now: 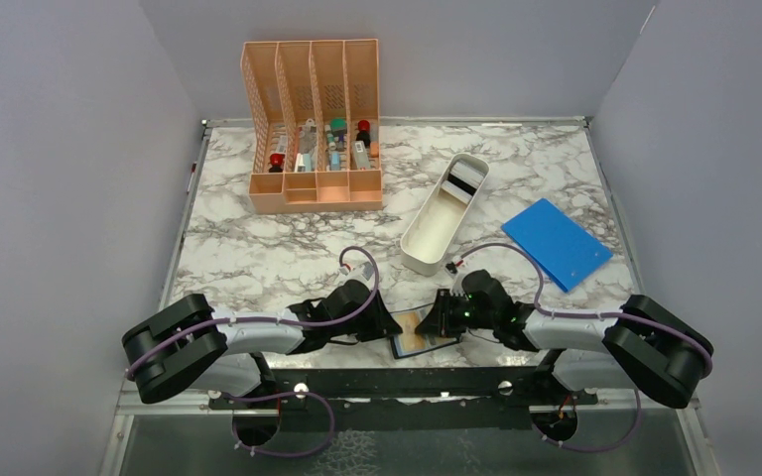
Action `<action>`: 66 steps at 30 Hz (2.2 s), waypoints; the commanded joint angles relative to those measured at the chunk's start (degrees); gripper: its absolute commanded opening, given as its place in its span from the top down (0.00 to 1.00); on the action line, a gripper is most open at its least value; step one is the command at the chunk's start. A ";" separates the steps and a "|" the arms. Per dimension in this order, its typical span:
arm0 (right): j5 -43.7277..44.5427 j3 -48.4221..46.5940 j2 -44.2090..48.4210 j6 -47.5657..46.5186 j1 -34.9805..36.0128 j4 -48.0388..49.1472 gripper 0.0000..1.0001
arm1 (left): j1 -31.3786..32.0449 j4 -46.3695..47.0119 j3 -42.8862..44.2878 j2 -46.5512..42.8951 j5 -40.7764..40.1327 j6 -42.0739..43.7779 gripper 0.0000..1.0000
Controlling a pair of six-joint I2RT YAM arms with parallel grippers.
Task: Put the credit cards into the card holder
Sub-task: Insert the credit card into the card holder, then turn over the card slot in the card holder.
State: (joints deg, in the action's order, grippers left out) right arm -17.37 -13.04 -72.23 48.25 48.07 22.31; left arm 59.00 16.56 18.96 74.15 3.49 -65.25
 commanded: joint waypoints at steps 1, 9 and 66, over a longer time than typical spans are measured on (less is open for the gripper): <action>-3.06 -1.39 -0.25 -1.69 0.97 -1.32 0.78 | 0.58 0.42 0.42 -1.34 0.75 0.79 0.77; 2.20 -3.31 6.47 -4.12 0.97 -11.67 0.70 | 0.59 -6.75 1.57 -4.74 -0.20 2.52 0.89; 4.36 1.17 3.50 -3.34 1.63 -3.75 0.86 | -1.79 -3.61 5.95 -3.19 6.62 9.17 0.81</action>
State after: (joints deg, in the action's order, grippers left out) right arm -14.24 -12.99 -68.99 44.99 49.19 18.92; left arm 57.43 11.29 24.99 70.08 10.44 -57.47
